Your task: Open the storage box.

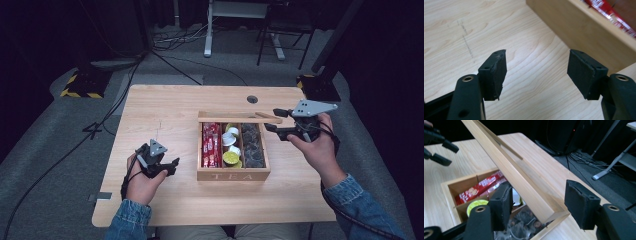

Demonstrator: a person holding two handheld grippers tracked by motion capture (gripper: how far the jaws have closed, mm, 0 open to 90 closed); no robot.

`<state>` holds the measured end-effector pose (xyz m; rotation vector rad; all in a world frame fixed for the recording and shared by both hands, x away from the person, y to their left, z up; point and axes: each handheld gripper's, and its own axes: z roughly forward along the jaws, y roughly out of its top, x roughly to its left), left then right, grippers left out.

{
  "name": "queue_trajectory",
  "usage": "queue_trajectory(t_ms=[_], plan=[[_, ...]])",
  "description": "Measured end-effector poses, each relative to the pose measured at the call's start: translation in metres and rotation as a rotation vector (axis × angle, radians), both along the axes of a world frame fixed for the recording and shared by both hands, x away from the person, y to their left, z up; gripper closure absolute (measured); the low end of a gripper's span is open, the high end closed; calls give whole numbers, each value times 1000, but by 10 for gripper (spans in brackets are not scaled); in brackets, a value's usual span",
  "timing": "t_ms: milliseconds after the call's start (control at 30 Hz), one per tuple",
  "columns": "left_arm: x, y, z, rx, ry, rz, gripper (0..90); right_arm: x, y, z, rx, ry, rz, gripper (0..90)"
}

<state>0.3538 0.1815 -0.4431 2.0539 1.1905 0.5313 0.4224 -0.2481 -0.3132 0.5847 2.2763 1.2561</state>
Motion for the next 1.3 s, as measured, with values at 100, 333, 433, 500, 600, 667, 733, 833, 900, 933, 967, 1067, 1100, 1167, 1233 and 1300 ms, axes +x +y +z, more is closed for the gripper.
queue_trajectory(t_ms=[100, 333, 433, 500, 600, 667, 733, 833, 900, 933, 967, 1067, 1100, 1167, 1233, 1300], plan=[[-1, 5, -6, 2, 12, 12, 318, 7, -1, 6, 16, 5, 2, 419], [0, 18, -18, 20, 32, 31, 299, 22, -2, 16, 59, 23, -4, 437], [1, 23, -21, 19, 37, 46, 287, 30, -3, 19, 85, 37, -6, 444], [3, 25, -24, 16, 42, 55, 280, 35, -3, 21, 101, 43, -10, 446], [6, 27, -29, 30, 48, 52, 261, 42, -3, 24, 113, 46, -12, 449], [8, 28, -32, 33, 51, 53, 254, 46, -3, 26, 121, 50, -16, 453], [10, 28, -35, 40, 55, 48, 248, 51, -2, 29, 119, 52, -22, 457], [12, 29, -38, 42, 58, 49, 240, 58, -1, 32, 115, 46, -24, 462], [14, 29, -39, 44, 57, 46, 232, 63, 0, 34, 119, 49, -27, 464], [14, 30, -40, 40, 58, 47, 231, 66, 1, 34, 120, 50, -29, 467], [15, 30, -41, 41, 55, 48, 231, 68, 1, 35, 122, 52, -31, 468], [16, 31, -45, 43, 59, 44, 225, 76, 2, 36, 133, 54, -41, 467], [17, 32, -46, 47, 61, 43, 224, 78, 3, 36, 137, 53, -43, 467], [17, 32, -48, 51, 65, 44, 221, 83, 3, 36, 147, 55, -51, 467], [18, 33, -50, 49, 69, 39, 218, 88, 3, 37, 157, 58, -57, 466], [18, 33, -52, 62, 76, 38, 207, 92, 3, 37, 167, 59, -64, 465]])
